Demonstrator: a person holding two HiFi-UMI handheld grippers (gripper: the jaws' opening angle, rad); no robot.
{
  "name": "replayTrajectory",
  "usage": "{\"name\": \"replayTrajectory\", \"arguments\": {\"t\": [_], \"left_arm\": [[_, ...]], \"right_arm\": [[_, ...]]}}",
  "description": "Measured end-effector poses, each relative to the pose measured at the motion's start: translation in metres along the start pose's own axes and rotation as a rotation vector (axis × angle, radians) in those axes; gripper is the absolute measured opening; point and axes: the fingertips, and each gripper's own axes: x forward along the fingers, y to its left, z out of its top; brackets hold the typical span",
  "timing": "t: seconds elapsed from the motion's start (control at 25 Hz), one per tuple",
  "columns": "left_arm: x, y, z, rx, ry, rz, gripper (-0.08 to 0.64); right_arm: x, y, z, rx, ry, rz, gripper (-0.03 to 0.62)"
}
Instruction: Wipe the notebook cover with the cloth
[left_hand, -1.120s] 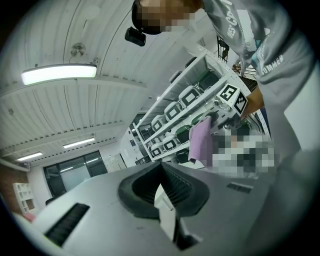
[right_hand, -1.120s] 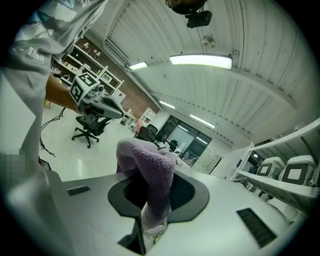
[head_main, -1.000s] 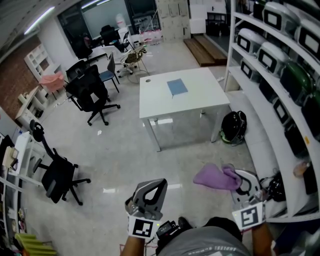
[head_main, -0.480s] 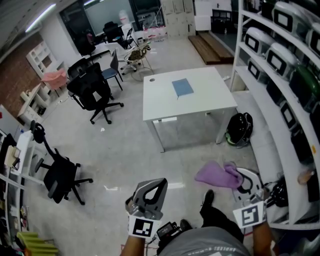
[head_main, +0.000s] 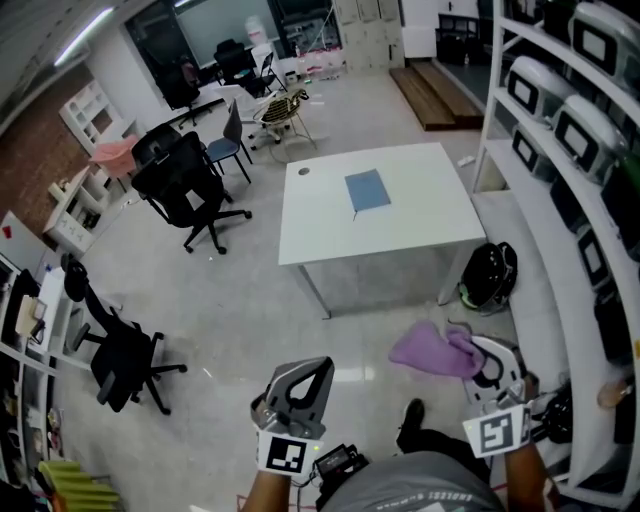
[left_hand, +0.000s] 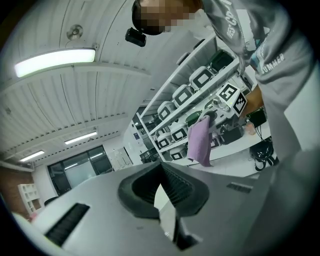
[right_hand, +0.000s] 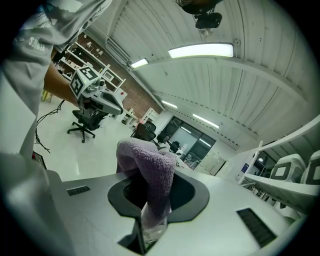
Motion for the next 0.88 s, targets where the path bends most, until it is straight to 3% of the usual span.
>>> {"name": "replayTrajectory", "arguments": {"t": [0.36,0.88], "left_arm": [[0.094,0.011,-0.003,0.062,0.047,0.028,0.002],[0.175,0.034,-0.027,0.062,0.077,0.003,0.002]], "right_arm": [[0.055,-0.061,-0.042,-0.094,-0.035,0.032,0.083],[0.122,-0.104,-0.077,-0.080,-0.035,0.054,0.083]]}}
